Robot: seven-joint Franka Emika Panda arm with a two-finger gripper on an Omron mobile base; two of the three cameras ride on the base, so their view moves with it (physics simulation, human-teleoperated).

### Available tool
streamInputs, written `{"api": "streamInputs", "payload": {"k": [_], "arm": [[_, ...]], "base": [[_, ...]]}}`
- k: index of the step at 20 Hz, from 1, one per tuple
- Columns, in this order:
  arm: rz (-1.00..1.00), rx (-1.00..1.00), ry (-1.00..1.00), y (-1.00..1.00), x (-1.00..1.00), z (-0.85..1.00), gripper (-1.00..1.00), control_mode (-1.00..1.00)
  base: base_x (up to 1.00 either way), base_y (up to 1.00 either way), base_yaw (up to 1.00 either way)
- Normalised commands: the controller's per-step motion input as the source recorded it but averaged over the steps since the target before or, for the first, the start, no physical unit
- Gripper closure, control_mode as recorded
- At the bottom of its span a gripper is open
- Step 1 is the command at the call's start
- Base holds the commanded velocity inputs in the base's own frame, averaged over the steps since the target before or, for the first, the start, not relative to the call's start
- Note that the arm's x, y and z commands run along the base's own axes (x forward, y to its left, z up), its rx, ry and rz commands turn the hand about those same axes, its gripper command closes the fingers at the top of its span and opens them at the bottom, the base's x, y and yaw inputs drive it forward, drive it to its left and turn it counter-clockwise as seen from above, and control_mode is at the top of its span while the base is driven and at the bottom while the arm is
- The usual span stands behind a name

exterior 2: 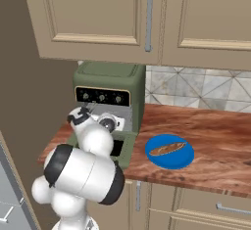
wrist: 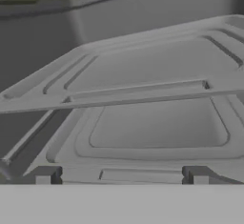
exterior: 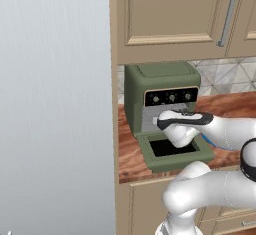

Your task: Pull the toaster oven rack outwards. Pick up the baguette from the plate and place it on the toaster oven rack. Close the toaster oven door fully and set the temperature to the lowest setting.

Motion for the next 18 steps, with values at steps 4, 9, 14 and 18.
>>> {"api": "streamInputs", "payload": {"k": [4, 9, 14, 18], "arm": [[-0.02, 0.0, -0.01, 0.23, 0.0, 0.4, -1.0, -1.0], [-0.02, 0.05, 0.0, 0.02, 0.02, 0.48, -1.0, -1.0], [0.0, 0.14, 0.0, 0.0, 0.0, 0.27, -1.0, -1.0], [0.0, 0.26, 0.0, -0.01, 0.0, -0.01, -1.0, -1.0]], "base": [[0.0, 0.0, 0.0], [0.0, 0.0, 0.0], [0.0, 0.0, 0.0], [0.0, 0.0, 0.0]]}}
